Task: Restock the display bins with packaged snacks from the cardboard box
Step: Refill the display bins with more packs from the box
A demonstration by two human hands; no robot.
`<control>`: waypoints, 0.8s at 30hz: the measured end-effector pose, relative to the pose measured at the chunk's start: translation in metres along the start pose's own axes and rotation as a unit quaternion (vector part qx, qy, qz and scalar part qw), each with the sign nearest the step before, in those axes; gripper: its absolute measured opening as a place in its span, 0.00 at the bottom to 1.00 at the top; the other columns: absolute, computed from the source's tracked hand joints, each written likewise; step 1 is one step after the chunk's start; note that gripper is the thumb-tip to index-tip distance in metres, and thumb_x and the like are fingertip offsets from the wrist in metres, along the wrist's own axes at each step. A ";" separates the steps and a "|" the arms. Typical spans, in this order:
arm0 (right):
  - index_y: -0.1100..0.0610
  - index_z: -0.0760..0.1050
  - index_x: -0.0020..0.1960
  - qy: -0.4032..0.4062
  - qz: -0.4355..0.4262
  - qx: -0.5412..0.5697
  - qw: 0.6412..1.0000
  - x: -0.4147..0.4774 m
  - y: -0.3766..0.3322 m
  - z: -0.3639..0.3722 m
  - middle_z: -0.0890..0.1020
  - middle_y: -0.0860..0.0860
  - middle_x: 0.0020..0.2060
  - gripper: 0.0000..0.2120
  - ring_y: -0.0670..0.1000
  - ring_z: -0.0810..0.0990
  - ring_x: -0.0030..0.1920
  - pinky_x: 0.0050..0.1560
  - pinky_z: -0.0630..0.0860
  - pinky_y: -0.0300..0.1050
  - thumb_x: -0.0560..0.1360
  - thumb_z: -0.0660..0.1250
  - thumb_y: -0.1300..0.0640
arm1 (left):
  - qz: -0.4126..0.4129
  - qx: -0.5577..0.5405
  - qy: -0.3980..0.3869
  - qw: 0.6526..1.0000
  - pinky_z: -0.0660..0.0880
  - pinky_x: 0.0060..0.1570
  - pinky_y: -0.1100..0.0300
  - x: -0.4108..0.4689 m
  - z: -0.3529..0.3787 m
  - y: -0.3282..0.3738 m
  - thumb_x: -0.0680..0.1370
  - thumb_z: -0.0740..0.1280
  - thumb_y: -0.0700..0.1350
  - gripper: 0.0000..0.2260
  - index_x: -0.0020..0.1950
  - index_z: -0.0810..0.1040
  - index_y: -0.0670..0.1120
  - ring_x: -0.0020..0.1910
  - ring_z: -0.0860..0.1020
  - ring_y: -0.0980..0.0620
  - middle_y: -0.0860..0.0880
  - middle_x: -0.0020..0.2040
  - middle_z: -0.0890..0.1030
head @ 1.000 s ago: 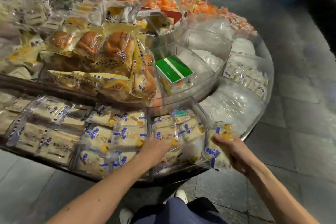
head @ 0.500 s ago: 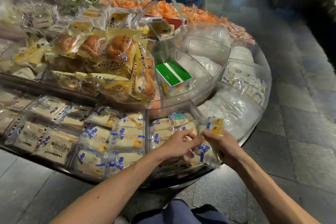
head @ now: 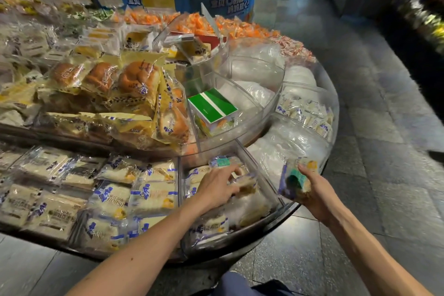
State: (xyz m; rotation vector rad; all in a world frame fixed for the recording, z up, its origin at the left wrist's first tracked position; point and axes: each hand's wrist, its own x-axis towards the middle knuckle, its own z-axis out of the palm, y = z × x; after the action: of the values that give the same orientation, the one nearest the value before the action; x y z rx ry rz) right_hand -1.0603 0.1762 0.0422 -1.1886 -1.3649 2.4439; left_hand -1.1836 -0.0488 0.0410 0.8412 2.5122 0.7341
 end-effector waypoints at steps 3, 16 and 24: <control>0.60 0.76 0.65 0.011 0.005 -0.003 1.000 0.002 0.004 -0.007 0.83 0.63 0.57 0.21 0.62 0.83 0.51 0.46 0.82 0.58 0.76 0.70 0.51 | 0.033 0.050 -0.048 0.997 0.75 0.54 0.52 -0.001 0.025 -0.002 0.77 0.71 0.48 0.16 0.64 0.76 0.50 0.56 0.79 0.46 0.45 0.57 0.82; 0.56 0.78 0.63 -0.043 0.049 -0.043 0.997 -0.002 0.012 -0.008 0.84 0.58 0.52 0.17 0.56 0.85 0.42 0.54 0.79 0.69 0.80 0.65 0.46 | 0.106 0.159 -0.155 0.969 0.80 0.54 0.52 -0.001 0.095 -0.004 0.81 0.63 0.34 0.09 0.55 0.80 0.43 0.51 0.82 0.46 0.42 0.53 0.83; 0.60 0.76 0.63 -0.025 0.083 -0.078 0.993 0.010 0.020 -0.013 0.79 0.68 0.61 0.21 0.65 0.79 0.53 0.64 0.70 0.70 0.81 0.61 0.45 | 0.003 0.020 -0.156 0.987 0.75 0.48 0.61 0.016 0.074 0.001 0.84 0.60 0.46 0.13 0.66 0.77 0.46 0.48 0.76 0.52 0.47 0.58 0.79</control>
State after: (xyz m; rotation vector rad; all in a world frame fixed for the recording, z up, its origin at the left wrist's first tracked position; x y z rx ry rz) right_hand -1.0535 0.1777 0.0172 -1.3353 -1.5544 2.5339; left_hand -1.1577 -0.0119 -0.0201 0.9015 2.2508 0.5094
